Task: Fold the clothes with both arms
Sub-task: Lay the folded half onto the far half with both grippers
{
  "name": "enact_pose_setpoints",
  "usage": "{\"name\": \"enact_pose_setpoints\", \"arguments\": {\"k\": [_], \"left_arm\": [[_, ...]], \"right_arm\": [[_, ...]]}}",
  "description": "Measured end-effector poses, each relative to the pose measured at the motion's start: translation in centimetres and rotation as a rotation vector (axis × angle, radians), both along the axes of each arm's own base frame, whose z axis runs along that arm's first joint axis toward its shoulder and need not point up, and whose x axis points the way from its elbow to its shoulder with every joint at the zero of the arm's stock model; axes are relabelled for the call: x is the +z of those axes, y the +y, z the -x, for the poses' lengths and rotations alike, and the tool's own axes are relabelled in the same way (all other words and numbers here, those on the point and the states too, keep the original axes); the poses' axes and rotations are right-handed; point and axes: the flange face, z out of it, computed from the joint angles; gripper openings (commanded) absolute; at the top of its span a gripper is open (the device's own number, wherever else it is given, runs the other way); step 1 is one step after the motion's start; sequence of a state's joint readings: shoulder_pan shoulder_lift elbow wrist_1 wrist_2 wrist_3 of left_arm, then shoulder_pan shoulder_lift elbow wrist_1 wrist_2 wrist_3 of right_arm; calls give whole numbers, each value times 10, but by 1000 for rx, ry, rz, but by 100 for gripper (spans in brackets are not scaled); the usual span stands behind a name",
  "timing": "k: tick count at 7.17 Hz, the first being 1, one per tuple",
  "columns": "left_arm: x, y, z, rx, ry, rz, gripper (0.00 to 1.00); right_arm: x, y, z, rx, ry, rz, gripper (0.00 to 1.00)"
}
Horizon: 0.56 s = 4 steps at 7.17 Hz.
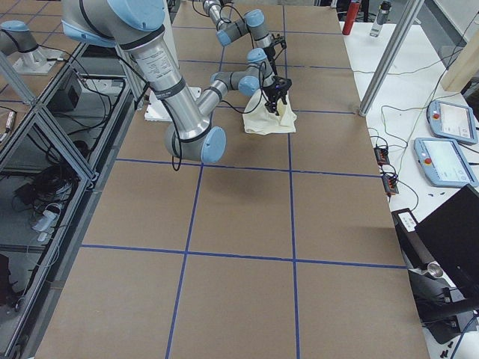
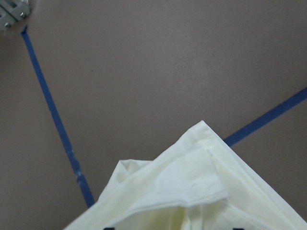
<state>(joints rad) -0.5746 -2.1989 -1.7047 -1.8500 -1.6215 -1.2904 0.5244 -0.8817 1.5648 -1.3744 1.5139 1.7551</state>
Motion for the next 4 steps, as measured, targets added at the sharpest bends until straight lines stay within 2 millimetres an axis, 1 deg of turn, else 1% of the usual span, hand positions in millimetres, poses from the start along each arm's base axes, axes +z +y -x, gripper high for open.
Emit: {"name": "enact_pose_setpoints", "arguments": {"k": [1,2,3,4], "left_arm": [[-1,-1,11,26,3,-15,100],[-1,-1,17,38,5,-22,100],[-1,-1,19,41,6,-24,100],[-1,-1,19,42,7,-24,100]], "right_arm": [[4,19,2,-75,16,-44,100],[12,44,16,-143,50,-88,100],[19,63,30,-189,87,-126,100],[24,74,40,-230,125,-166,100]]}}
